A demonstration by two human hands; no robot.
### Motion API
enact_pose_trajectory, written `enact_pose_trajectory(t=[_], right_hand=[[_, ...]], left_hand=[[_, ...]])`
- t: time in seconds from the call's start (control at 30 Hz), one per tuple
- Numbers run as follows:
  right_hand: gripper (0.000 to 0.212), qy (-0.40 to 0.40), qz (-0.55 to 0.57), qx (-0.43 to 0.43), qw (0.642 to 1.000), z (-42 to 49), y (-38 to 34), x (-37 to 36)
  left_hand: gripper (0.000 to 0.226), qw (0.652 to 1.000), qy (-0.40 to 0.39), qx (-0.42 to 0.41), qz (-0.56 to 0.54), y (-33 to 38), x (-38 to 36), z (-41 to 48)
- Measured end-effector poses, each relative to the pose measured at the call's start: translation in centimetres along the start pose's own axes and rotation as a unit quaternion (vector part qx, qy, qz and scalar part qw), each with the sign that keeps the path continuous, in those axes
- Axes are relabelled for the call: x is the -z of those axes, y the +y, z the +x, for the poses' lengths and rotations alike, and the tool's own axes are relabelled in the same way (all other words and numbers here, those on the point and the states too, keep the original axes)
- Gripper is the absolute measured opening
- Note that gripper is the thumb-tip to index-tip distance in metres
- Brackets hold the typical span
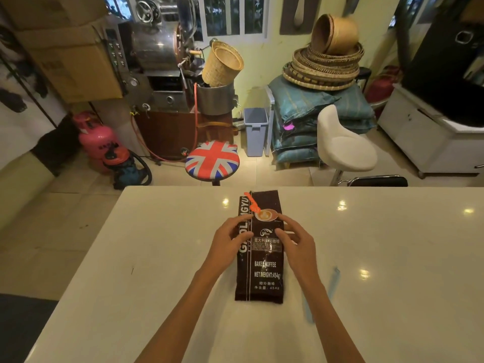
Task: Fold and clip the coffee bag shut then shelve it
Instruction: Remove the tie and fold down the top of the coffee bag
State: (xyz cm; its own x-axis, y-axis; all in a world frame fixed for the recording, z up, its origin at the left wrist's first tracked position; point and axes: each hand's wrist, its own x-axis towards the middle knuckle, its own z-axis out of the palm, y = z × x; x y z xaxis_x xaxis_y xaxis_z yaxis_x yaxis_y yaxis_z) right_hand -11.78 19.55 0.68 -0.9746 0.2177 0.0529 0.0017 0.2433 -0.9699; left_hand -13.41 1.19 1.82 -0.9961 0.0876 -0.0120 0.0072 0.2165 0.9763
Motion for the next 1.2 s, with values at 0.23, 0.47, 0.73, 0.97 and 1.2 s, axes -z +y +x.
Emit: enact_pose_trajectory(t=[0.23, 0.47, 0.73, 0.97, 1.2], right_hand=[[0.024, 0.040, -0.021, 0.005, 0.999, -0.6, -1.6, 1.0], [0.025, 0.069, 0.016, 0.016, 0.997, -5.4, -2.2, 3.1], [0.005, 0.032, 0.138, -0.059, 0.988, -7.0, 0.6, 0.9], [0.028, 0.020, 0.123, -0.132, 0.983, -3.0, 1.1, -2.9], [0.041, 0.089, -0.005, -0.051, 0.995, -1.1, 1.6, -3.6]], left_hand=[[0.029, 0.995, 0.083, 0.041, -0.029, 2.3, -0.1, -0.6], [0.022, 0.989, 0.113, 0.042, -0.080, 3.9, -0.1, -6.3], [0.008, 0.990, 0.097, 0.062, -0.080, 1.3, -2.5, -7.2], [0.013, 0.960, 0.253, 0.080, -0.093, -0.9, -5.2, -2.2], [0.016, 0.963, 0.233, 0.059, -0.121, -0.9, -5.3, -1.2]])
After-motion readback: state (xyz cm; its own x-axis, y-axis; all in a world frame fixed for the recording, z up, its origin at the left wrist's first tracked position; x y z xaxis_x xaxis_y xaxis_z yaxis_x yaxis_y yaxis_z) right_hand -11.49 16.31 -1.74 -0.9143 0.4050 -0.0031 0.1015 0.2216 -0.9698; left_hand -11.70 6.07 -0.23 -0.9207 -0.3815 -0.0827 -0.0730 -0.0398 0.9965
